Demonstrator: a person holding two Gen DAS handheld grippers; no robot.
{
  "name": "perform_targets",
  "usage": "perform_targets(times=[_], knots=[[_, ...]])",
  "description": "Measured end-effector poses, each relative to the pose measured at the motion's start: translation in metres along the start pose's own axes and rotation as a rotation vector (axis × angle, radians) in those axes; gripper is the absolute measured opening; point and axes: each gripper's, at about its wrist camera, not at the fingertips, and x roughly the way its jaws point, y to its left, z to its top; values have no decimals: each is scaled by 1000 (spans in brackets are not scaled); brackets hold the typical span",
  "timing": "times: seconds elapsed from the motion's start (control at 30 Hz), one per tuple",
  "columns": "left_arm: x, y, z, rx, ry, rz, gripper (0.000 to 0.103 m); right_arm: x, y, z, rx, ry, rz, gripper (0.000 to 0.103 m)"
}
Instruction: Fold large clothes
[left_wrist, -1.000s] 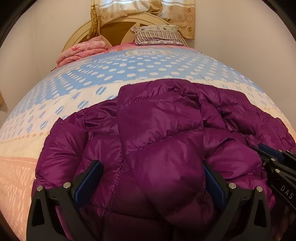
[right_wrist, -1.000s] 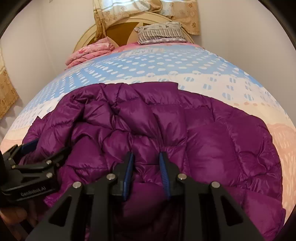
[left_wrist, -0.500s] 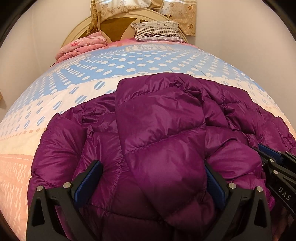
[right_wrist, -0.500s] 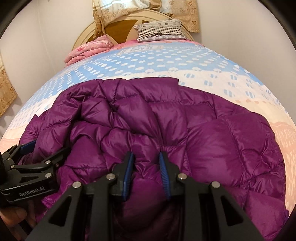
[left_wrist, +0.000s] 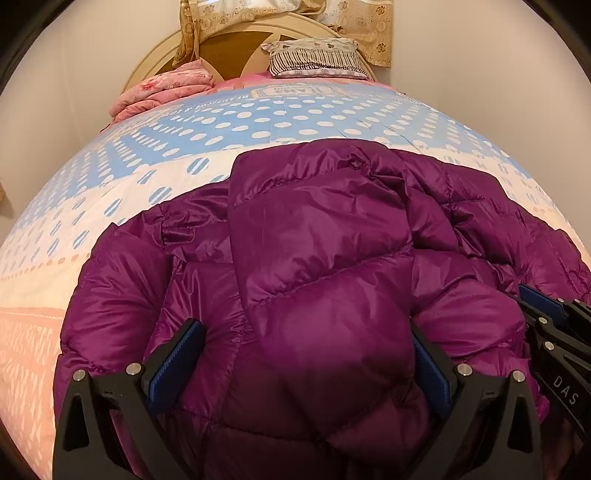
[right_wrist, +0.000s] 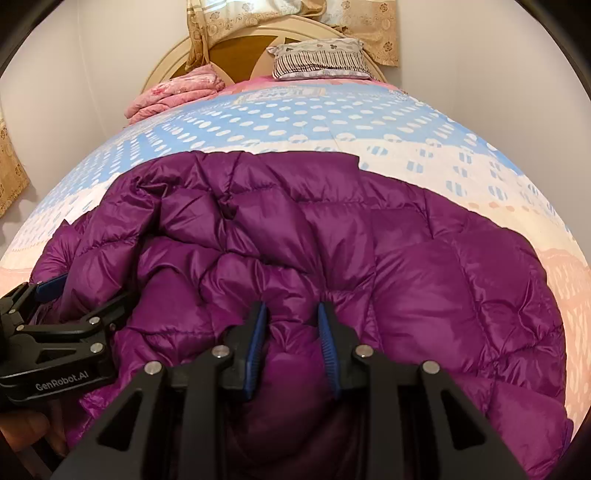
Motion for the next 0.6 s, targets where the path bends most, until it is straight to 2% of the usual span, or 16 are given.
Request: perform_targets(times=[0.33,0.4,0.47,0.5,0.6], knots=[[-8,5,7,7,25,-11,102,-2,4,6,-55,34,-34,35],[-26,11,8,0,8,-3,102,-20,-2,6,-39,22,-16,42],[-56,18,5,2,-40,-34,102,-43,-6,2,-12,-11,20,64],[-76,22,0,15,-68,-44,102,-55,-8,-2,-11,-25,24,69],[-118,30,-27,66,-96,-20,102,-89,-16,-22,-18,-33,38,71]])
